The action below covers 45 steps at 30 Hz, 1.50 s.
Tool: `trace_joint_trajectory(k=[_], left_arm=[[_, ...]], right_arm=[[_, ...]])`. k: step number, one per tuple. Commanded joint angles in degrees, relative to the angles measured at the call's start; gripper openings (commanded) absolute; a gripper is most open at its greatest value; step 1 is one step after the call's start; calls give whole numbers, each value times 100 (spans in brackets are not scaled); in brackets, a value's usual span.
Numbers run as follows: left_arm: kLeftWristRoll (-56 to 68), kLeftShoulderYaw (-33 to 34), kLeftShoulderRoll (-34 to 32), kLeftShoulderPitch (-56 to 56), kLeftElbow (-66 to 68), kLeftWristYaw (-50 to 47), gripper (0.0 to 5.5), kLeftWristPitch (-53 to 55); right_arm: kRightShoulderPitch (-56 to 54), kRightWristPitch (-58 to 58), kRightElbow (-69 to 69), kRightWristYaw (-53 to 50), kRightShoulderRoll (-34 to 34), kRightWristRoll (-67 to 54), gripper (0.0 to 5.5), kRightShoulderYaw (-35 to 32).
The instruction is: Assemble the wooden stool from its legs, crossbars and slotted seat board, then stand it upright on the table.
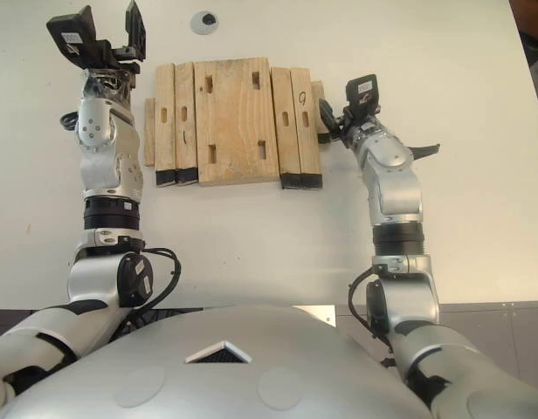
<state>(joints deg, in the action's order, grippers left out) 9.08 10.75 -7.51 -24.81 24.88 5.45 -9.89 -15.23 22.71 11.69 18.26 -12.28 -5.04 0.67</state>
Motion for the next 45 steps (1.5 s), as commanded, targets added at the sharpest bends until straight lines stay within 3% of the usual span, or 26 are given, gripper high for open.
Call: trace_joint_trajectory(k=[1,9,15,21,30,41,45], left_arm=[[-24,-17,13,51,-26,-38,384,120],[-9,12,13,65,-13,-42,384,160],[-13,37,33,89,-37,-67,384,173],[-16,25,59,109,-31,-47,384,181],[-27,23,70,116,-47,-75,384,185],[278,9,126,122,-312,130,387,598],[265,-200,205,34,-613,231,387,850]], right_arm=[[166,241,-70,167,-143,68,296,178],[230,936,-110,154,-367,237,296,349],[153,1101,-181,96,-569,132,296,33],[40,1234,-749,72,-354,-93,296,-130],[304,1259,-384,204,-473,-4,296,163],[321,1191,-323,256,-495,-58,131,173],[219,767,-478,114,-277,-299,130,-178]])
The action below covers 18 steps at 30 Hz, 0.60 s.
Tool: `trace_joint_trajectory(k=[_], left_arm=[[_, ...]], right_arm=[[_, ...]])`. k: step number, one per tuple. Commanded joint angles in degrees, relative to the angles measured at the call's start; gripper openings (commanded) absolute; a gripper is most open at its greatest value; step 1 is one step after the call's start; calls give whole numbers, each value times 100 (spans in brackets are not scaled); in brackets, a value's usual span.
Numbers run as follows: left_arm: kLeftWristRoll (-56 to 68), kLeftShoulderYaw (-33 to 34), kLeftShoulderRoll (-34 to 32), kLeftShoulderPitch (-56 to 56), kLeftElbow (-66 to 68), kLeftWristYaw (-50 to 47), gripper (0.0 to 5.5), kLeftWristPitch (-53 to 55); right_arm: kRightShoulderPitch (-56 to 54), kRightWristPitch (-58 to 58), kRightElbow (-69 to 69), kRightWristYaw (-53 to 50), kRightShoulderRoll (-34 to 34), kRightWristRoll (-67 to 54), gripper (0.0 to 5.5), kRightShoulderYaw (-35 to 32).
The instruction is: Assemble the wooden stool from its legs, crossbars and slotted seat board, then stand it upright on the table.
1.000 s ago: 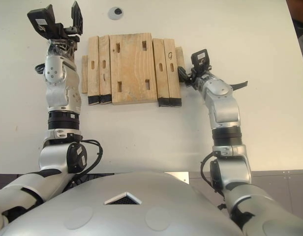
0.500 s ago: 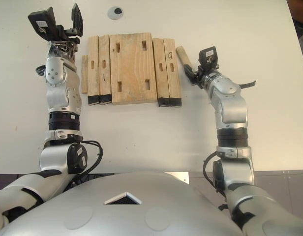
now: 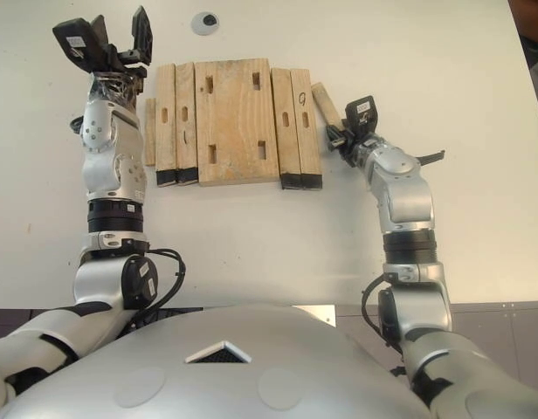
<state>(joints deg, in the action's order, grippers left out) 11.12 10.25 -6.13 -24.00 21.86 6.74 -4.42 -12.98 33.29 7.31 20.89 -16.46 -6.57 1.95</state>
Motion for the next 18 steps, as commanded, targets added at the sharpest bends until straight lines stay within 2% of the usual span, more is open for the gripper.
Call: trace_joint_trajectory(k=[1,4,6,9,14,18], left_arm=[[544,-227,160,-19,-691,440,387,824],[1776,-488,362,40,-1677,1040,387,2498],[2659,-464,558,21,-2091,971,387,3635],[3645,-198,882,-97,-2354,553,387,4668],[4711,342,1319,-312,-2408,-284,387,5305],[5066,574,1415,-366,-2458,-622,334,5295]], right_arm=[[-113,-625,-204,-118,239,-299,130,-440],[-255,-1405,-803,329,395,-655,130,-400],[-181,-1732,-1177,720,423,-766,130,-136],[-71,-1918,-1457,1019,434,-835,130,208],[73,-1927,-1707,1241,458,-918,130,495],[36,-1882,-1693,1283,440,-960,130,531]])
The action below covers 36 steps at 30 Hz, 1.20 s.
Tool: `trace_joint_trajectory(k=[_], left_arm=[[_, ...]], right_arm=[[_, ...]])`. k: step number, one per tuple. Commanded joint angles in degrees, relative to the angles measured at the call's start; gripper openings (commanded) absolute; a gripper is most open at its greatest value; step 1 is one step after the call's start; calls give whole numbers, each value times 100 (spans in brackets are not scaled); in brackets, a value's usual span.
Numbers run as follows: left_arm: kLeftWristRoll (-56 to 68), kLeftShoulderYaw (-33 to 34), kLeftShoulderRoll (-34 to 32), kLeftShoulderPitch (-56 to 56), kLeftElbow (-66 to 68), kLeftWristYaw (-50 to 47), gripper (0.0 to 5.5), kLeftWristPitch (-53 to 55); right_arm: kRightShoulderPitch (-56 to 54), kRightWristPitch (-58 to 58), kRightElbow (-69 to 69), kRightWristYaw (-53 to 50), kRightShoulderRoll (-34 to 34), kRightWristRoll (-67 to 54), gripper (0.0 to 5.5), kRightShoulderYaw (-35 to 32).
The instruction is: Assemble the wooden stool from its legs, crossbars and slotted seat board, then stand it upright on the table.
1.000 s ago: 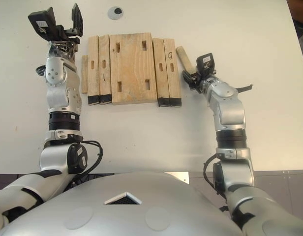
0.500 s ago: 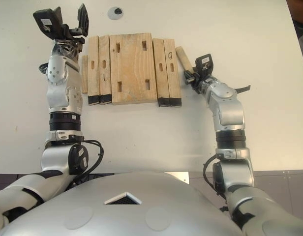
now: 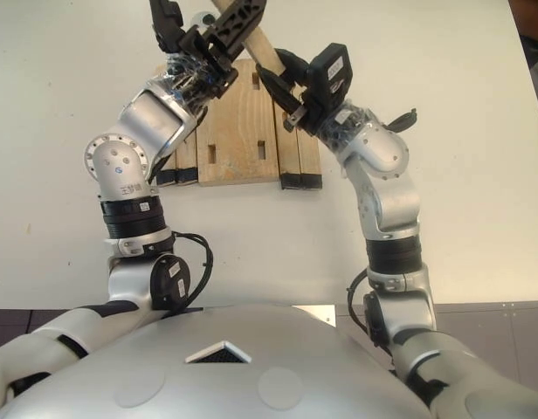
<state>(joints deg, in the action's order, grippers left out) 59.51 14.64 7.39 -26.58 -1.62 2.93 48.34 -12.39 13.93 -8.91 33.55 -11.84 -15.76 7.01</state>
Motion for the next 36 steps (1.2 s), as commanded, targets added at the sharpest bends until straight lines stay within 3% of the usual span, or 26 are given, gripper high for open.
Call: trace_joint_trajectory(k=[1,18,25,33,36], left_arm=[[284,151,63,-115,-120,-267,316,22],[420,-54,-78,75,-420,-241,59,-36],[311,-111,-128,114,-404,-207,42,-138],[-1787,-389,-844,764,-206,449,37,-1899],[-2220,-211,-963,1199,-169,585,37,-2561]], right_arm=[[-18,65,-74,6,-24,-37,130,24],[-69,209,46,-211,7,-16,130,-56],[-49,296,22,-230,37,-82,130,-56],[-106,258,327,-685,51,-4,277,-303],[-110,174,455,-821,41,95,282,-364]])
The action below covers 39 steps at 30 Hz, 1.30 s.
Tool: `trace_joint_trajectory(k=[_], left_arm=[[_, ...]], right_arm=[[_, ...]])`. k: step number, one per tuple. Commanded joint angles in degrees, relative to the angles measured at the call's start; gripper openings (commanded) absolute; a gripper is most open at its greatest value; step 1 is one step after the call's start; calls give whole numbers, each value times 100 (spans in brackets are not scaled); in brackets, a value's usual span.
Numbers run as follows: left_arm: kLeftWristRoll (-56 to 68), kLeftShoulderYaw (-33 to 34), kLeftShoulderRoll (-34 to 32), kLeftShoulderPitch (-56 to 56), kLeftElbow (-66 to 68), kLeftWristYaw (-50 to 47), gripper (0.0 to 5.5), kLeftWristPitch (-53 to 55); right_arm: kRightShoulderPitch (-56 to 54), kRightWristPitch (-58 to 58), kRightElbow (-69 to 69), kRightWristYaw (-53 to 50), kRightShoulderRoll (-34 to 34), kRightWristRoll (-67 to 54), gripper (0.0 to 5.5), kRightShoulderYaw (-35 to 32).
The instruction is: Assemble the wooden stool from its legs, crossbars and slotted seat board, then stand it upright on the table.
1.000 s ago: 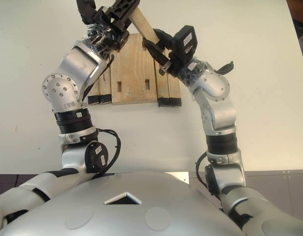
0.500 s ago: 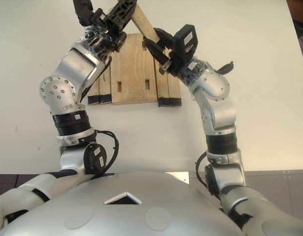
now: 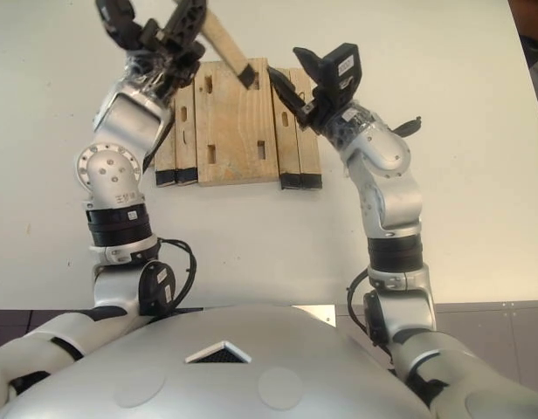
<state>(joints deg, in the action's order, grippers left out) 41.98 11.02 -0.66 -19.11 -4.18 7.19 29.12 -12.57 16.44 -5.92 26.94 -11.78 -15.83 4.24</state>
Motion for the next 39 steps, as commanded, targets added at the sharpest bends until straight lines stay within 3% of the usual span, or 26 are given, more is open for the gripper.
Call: trace_joint_trajectory(k=[1,11,25,32,39], left_arm=[[-578,208,-147,576,96,197,37,-872],[-1448,494,-177,1030,672,223,37,-2395],[-2121,544,-199,1018,1648,35,37,-3282],[-3042,-42,-460,1302,2104,184,37,-3586],[-3282,-189,-777,1547,3733,717,37,-4320]], right_arm=[[-86,-94,176,-186,34,120,282,-83],[-55,-127,255,-219,7,139,282,-30],[-34,-115,287,-194,-25,172,282,23],[-38,-128,300,-190,-36,194,282,64],[-12,-149,295,-188,-34,213,282,99]])
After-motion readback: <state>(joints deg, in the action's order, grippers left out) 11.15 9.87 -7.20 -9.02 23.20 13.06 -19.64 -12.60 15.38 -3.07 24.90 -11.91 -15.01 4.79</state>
